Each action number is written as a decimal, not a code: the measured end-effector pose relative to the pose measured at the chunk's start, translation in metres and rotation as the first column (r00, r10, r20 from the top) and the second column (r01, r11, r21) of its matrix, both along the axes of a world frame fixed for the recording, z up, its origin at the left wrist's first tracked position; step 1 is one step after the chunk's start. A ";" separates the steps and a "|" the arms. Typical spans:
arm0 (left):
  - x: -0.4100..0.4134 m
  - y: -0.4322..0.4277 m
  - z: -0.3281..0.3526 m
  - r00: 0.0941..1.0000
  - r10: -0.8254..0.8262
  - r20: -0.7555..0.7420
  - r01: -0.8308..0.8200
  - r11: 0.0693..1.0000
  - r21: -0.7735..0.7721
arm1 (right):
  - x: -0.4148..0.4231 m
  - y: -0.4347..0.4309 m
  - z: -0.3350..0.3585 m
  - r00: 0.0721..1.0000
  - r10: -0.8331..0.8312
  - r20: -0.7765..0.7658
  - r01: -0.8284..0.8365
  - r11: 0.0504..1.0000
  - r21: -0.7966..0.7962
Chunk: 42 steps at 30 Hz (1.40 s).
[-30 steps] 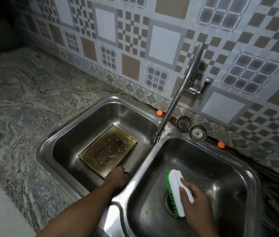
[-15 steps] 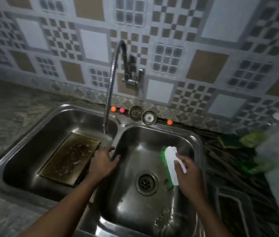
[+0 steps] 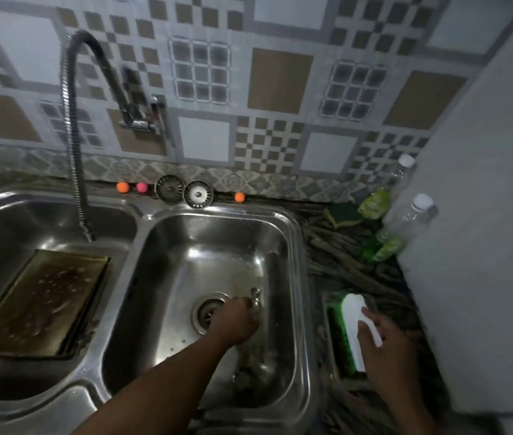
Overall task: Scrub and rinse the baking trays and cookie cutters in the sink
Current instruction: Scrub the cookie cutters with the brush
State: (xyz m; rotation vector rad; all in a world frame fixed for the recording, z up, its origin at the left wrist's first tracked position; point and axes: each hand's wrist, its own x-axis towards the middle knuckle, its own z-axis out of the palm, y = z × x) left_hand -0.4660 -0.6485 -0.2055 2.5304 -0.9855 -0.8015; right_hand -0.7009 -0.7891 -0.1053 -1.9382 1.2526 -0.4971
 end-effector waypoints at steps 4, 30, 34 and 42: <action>0.004 -0.018 -0.025 0.998 -0.068 0.013 0.067 0.997 0.040 | -0.004 0.002 -0.021 0.999 -0.010 -0.044 0.012 0.999 0.048; 0.012 -0.004 0.001 0.623 0.166 -0.764 -0.575 0.760 -0.304 | 0.040 0.013 0.009 0.979 0.001 0.206 -0.002 1.000 0.006; 0.011 0.017 0.049 0.608 0.072 -0.790 -0.611 0.678 -0.409 | 0.090 0.032 0.027 0.927 0.253 0.278 -0.250 0.967 -0.047; 0.026 0.052 0.108 0.740 -0.010 -0.672 -0.459 0.724 -0.515 | 0.135 0.037 0.023 0.861 0.472 0.189 -0.447 0.880 -0.159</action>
